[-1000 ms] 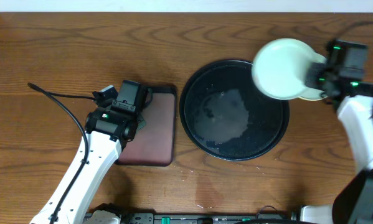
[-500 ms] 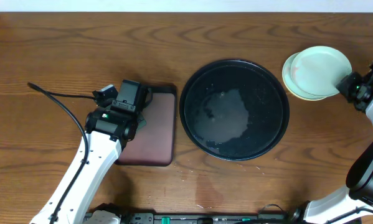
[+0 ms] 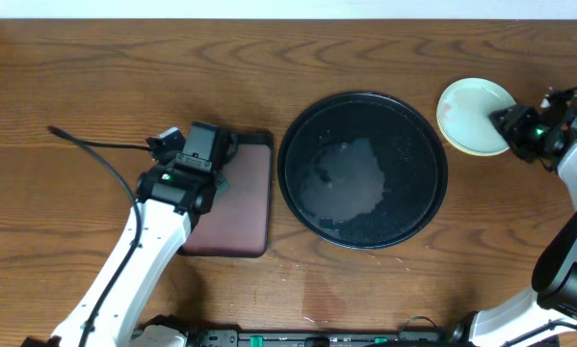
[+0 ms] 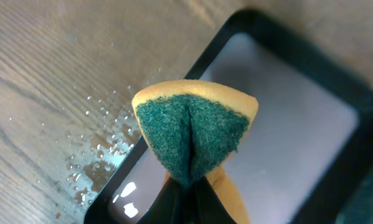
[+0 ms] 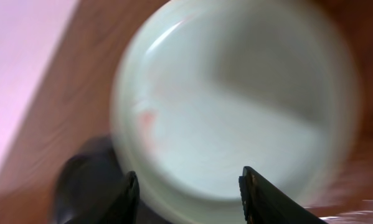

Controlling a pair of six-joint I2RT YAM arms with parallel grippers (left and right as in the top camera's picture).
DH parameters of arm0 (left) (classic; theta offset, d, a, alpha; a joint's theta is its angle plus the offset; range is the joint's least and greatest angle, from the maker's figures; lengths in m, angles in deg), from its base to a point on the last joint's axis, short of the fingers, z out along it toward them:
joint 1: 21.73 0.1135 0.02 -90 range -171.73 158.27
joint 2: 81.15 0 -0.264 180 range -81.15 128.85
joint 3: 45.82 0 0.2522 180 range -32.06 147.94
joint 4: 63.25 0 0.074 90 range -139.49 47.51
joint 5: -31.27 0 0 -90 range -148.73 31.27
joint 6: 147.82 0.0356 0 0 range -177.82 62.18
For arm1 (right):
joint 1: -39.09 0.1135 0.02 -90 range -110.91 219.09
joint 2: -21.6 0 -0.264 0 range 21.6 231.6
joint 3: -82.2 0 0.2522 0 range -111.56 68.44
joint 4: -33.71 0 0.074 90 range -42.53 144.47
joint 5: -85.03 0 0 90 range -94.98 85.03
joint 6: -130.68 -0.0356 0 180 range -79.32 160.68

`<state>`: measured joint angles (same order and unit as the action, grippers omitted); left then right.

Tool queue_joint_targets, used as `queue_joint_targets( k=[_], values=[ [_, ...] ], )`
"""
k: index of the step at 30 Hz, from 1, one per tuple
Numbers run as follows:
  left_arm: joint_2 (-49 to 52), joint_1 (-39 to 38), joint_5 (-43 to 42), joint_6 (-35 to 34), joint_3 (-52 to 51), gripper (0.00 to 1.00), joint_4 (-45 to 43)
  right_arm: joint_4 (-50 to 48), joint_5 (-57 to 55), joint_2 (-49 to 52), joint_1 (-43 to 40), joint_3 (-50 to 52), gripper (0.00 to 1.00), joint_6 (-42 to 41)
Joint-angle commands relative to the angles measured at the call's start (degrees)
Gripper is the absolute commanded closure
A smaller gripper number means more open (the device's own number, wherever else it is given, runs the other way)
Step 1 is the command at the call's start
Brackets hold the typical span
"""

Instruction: Clean dirty plates on tray and stack at the side

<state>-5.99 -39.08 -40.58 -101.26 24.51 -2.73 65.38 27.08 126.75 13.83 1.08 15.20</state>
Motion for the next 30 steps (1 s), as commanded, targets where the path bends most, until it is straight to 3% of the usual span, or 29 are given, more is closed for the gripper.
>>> queue_joint_targets(
  k=[1, 7, 11, 14, 19, 23, 30],
  values=[
    [4.8, 0.3, 0.5, 0.4, -2.0, 0.92, -0.5, 1.6, 12.5, -4.6, 3.8, -0.2, 0.37, -2.8],
    [10.5, 0.3, -1.4, 2.8, -2.0, 0.92, -2.8, 6.7, 9.3, -13.7, 11.0, -0.2, 0.19, 0.7],
    [12.4, 0.3, -10.8, 7.2, -2.0, 0.91, -6.2, 9.2, 2.9, -19.4, 15.9, -0.2, 0.12, 2.6],
    [12.9, 0.3, -14.7, 8.3, -2.0, 0.90, -8.3, 10.0, -1.4, -22.4, 20.0, -0.2, 0.01, 3.6],
    [12.9, 0.3, -14.5, 8.3, -2.0, 0.83, -8.6, 12.4, -2.9, -26.2, 25.4, -0.2, 0.01, 5.2],
    [12.9, 0.3, -14.5, 8.3, -2.0, 0.60, -8.7, 13.7, -2.9, -28.8, 27.9, -0.2, 0.01, 5.9],
    [12.0, 0.3, -14.5, 10.9, -0.8, 0.54, -9.5, 15.4, -2.9, -35.1, 29.9, -0.2, 0.01, 9.6]
  ],
)
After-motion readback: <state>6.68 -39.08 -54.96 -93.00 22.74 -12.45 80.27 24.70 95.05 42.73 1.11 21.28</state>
